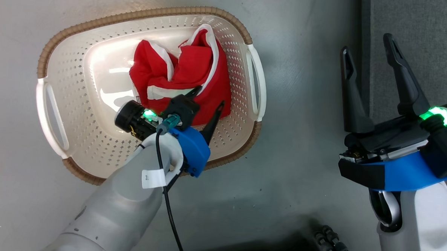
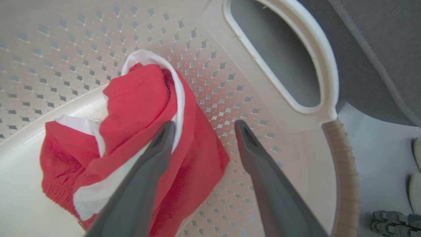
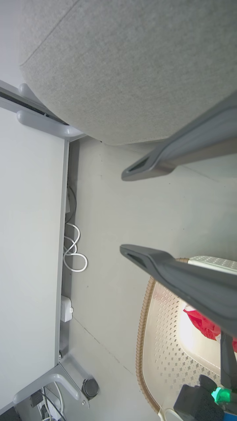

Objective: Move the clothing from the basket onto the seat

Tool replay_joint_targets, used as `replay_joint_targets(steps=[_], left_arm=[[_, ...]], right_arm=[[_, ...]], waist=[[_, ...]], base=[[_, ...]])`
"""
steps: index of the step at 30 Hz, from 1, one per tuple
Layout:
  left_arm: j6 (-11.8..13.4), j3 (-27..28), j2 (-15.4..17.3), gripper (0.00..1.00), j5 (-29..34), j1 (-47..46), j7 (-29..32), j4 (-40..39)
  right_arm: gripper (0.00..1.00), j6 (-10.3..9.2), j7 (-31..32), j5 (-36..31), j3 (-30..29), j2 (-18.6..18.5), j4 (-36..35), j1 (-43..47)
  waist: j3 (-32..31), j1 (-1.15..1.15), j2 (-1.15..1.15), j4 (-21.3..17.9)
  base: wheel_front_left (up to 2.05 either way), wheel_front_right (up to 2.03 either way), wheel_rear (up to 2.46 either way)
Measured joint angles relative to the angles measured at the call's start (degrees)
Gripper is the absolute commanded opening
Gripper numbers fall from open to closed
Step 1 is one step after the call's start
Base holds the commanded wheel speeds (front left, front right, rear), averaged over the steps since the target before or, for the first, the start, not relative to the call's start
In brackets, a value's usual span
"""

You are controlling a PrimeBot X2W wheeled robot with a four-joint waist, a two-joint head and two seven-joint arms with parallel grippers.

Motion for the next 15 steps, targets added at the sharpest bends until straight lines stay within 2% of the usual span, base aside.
replay_joint_targets(steps=[3,12,13,15], left_arm=[[0.43,0.19,-0.01,1.0,1.09,-1.15,0.0,3.03],[6.61,0.55,-0.41,1.0,2.53,-3.45,0.0,10.17],[6.94,0.6,-0.45,0.59,2.52,-3.63,0.0,10.78],[7.36,0.71,-0.47,0.0,2.49,-4.12,0.0,11.29]], right_arm=[[1.0,0.0,-0.07,0.0,0.14,0.2,-0.31,0.28],[1.0,0.0,-0.55,0.0,0.15,0.49,-0.47,1.18],[1.0,0.0,-0.56,0.0,0.14,0.53,-0.43,1.2],[1.0,0.0,-0.55,0.0,0.12,0.55,-0.38,1.23]], waist=[[0.28,0.0,0.0,-0.52],[0.56,0.0,0.0,-1.49],[0.52,-0.01,0.0,-1.52],[0.45,0.0,0.0,-1.5]], base=[[0.0,0.0,0.0],[0.0,0.0,0.0],[0.0,0.0,0.0],[0.0,0.0,0.0]])
